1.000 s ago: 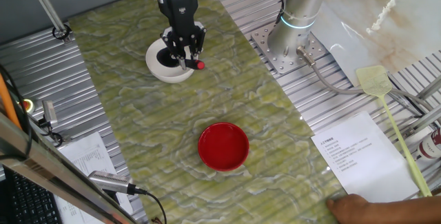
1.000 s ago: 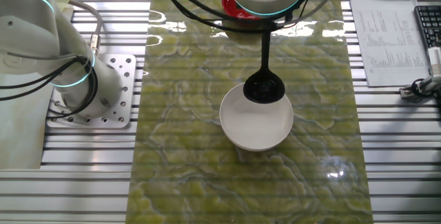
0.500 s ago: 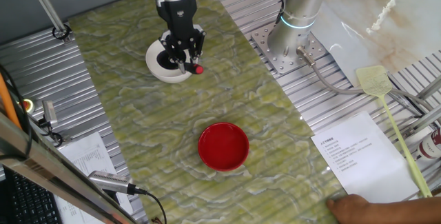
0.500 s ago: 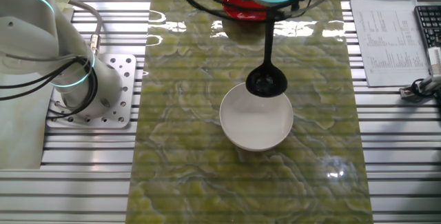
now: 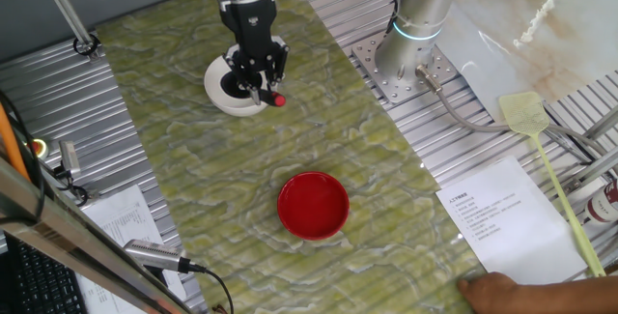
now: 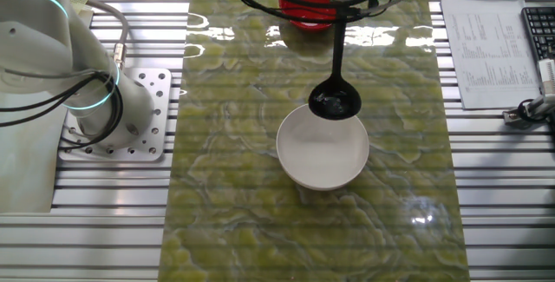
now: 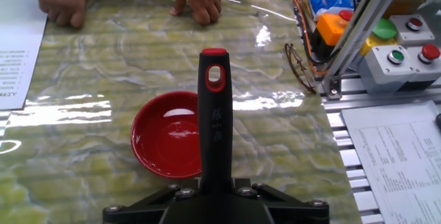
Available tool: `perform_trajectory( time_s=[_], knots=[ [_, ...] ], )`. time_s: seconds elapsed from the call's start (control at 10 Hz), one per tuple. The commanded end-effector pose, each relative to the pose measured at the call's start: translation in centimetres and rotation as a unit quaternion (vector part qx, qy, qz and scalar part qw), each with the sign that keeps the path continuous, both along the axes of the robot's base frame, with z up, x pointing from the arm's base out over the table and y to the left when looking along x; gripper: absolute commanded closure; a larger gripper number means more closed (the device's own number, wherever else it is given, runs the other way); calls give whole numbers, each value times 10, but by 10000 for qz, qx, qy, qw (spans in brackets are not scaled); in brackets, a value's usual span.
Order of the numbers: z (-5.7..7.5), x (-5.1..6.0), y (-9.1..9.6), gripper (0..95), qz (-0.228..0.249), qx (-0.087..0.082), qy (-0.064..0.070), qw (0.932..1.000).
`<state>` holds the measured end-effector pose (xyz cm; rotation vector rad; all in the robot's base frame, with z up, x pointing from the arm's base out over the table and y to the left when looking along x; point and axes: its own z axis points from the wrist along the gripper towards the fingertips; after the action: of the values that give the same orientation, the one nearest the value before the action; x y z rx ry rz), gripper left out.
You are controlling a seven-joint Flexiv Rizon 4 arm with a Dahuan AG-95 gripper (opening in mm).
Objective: Scoop water with a large spoon from one bowl to another
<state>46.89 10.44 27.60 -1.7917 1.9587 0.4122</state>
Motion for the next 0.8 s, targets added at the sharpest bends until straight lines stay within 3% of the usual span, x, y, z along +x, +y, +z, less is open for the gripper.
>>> perform_trajectory(
  time_s=[0.1, 0.8],
  knots=[
    [0, 0, 3, 950, -4, -2, 9, 10000],
    [-5, 3, 28, 950, -41, -38, 155, 9999]
  ],
)
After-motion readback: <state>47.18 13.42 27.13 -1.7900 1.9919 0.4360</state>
